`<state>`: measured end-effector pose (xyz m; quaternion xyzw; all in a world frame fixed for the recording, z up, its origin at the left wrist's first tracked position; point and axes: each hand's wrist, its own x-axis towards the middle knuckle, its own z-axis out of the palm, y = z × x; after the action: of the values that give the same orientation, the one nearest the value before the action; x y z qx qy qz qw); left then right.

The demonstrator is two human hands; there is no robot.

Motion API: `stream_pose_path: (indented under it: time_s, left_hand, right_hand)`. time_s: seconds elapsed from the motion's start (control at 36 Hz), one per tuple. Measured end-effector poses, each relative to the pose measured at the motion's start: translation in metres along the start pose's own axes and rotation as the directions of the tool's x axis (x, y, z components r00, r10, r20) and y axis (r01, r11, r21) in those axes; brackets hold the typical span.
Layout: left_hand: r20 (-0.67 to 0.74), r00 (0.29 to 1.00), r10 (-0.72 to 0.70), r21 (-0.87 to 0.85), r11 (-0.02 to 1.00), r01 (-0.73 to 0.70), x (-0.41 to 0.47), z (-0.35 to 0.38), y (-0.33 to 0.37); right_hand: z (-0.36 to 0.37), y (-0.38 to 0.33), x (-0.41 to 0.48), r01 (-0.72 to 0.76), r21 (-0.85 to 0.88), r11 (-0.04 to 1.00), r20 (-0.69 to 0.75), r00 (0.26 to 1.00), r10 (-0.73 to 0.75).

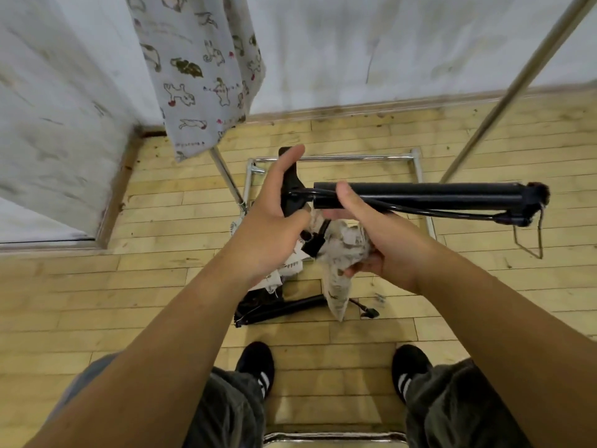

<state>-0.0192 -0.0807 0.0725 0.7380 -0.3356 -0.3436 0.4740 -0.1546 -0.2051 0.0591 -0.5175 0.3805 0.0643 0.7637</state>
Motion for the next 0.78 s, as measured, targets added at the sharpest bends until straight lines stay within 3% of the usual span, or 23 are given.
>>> stream_pose_path:
  time_s: [0.14,0.36,0.58,0.78]
  left_hand:
    - [-0.067,0.998,-0.003,-0.056,0.998,0.000,0.006,-0.004,-0.003]
    - [-0.169,0.983,-0.066,-0.214,0.977,0.029,0.009,0.000,-0.011]
    - [-0.130,0.981,-0.146,-0.406,0.910,0.082,0.008,0.006,-0.016]
    - [-0.047,0.994,-0.102,-0.253,0.964,0.087,0.008,0.001,-0.021]
  right_hand:
    - [0.000,0.004,-0.003,0.017,-0.288,0.958,-0.116,0.992,-0.053]
    - [-0.002,0.007,0.004,0.025,-0.369,0.929,-0.128,0.989,-0.078]
    - [0.004,0.002,0.005,0.089,-0.325,0.942,0.001,0.996,-0.093]
    - [0.004,0.000,0.004,0.060,-0.207,0.976,-0.043,0.997,-0.071]
